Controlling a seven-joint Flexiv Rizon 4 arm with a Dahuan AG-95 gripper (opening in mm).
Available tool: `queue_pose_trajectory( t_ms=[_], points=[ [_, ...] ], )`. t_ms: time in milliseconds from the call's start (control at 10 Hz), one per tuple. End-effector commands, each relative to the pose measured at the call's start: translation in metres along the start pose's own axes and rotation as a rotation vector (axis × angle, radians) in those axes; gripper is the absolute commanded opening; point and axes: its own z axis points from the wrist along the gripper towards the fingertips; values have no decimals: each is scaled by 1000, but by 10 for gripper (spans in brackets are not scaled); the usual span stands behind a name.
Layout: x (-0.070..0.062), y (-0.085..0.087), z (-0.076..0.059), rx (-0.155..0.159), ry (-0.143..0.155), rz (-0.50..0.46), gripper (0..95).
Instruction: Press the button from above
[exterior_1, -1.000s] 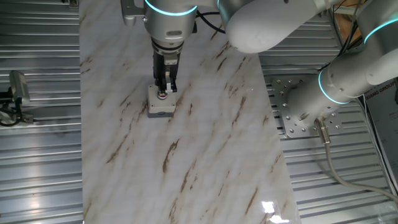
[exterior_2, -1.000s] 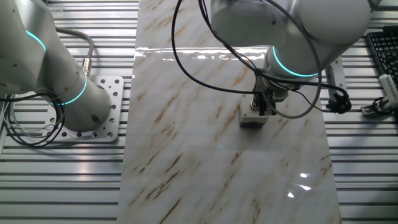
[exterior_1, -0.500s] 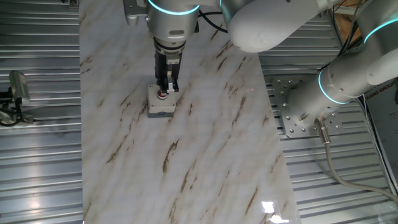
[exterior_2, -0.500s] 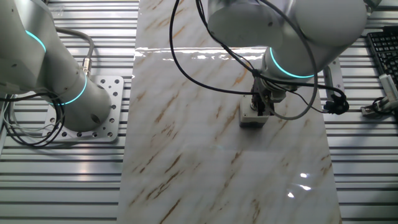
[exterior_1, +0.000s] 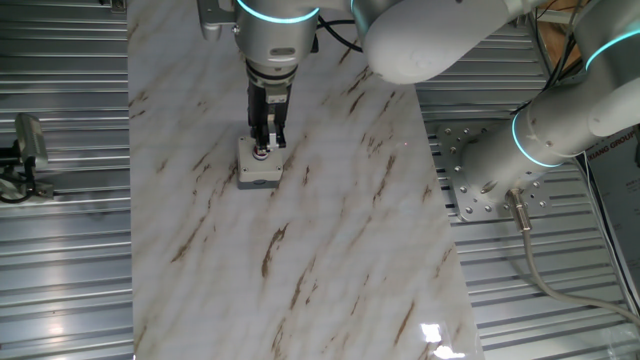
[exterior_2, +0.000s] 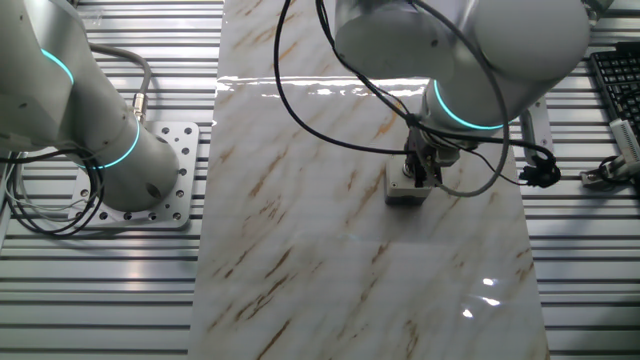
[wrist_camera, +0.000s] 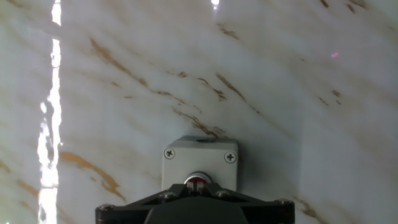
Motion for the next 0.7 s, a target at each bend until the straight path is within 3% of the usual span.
queue_pose_trajectory(
  t_ms=[100,200,300,400,500,600,700],
  points=[
    [2,0,6,-31,-22,13,0],
    [2,0,12,-50,-71,23,0],
    [3,0,17,-51,-92,24,0],
    [3,0,18,-63,-77,18,0],
    [3,-1,15,-53,-84,17,0],
    [1,-1,6,-87,-77,32,0],
    [-1,0,1,-73,-61,30,0]
  ],
)
